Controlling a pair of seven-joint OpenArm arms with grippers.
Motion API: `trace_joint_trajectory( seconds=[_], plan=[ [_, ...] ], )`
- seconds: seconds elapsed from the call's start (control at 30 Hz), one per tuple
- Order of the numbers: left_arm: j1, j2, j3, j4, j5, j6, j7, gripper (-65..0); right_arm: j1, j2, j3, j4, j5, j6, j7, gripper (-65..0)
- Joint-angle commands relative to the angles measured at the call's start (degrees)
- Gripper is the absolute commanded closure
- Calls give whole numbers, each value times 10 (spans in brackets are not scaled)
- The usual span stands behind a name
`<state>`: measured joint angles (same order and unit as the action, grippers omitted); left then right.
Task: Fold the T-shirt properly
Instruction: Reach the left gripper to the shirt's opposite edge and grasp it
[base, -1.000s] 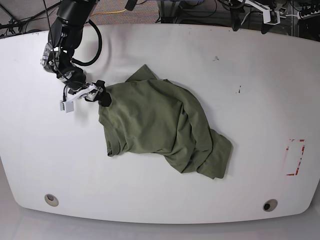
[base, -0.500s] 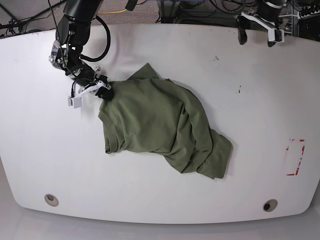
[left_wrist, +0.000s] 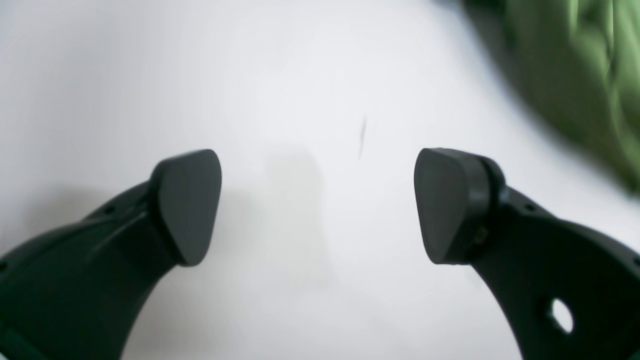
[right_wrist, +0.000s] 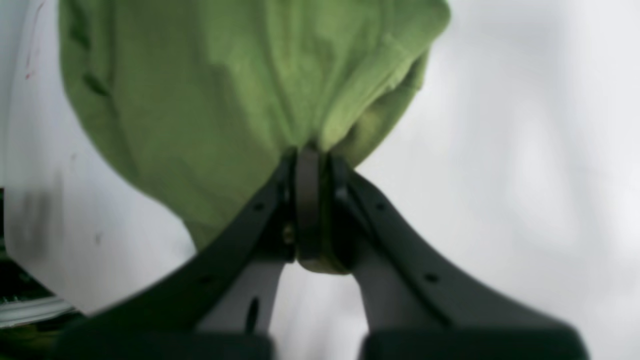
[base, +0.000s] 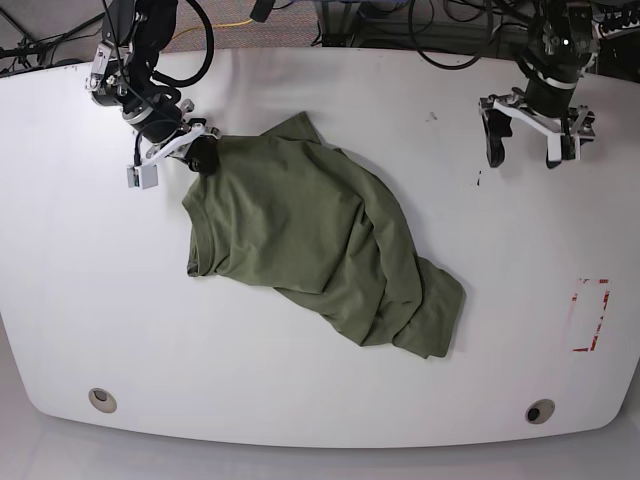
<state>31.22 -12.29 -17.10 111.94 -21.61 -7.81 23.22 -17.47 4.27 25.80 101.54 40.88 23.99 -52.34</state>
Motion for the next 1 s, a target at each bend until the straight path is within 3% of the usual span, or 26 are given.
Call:
trace_joint_trajectory(
  seconds=[0.0, 0.17, 0.6, 0.77, 0.97],
  plan=[
    [-51, -3, -2, 6, 0, -1, 27, -574, -2, 6, 3, 24, 7, 1, 10, 0],
    [-184, 5, 12, -53, 0, -1, 102, -574, -29, 7, 3, 46, 7, 2, 10, 0],
    [-414, -3, 125, -322, -3, -1, 108, -574, -64, 6, 4, 67, 4, 2, 10, 0],
    [-466, 21, 157, -412, -1, -1, 60, -574, -67, 6, 4, 66, 3, 2, 10, 0],
    [-498, 24, 220, -486, -4, -1, 14, -572, -74, 6, 6, 66, 3, 2, 10, 0]
  ],
)
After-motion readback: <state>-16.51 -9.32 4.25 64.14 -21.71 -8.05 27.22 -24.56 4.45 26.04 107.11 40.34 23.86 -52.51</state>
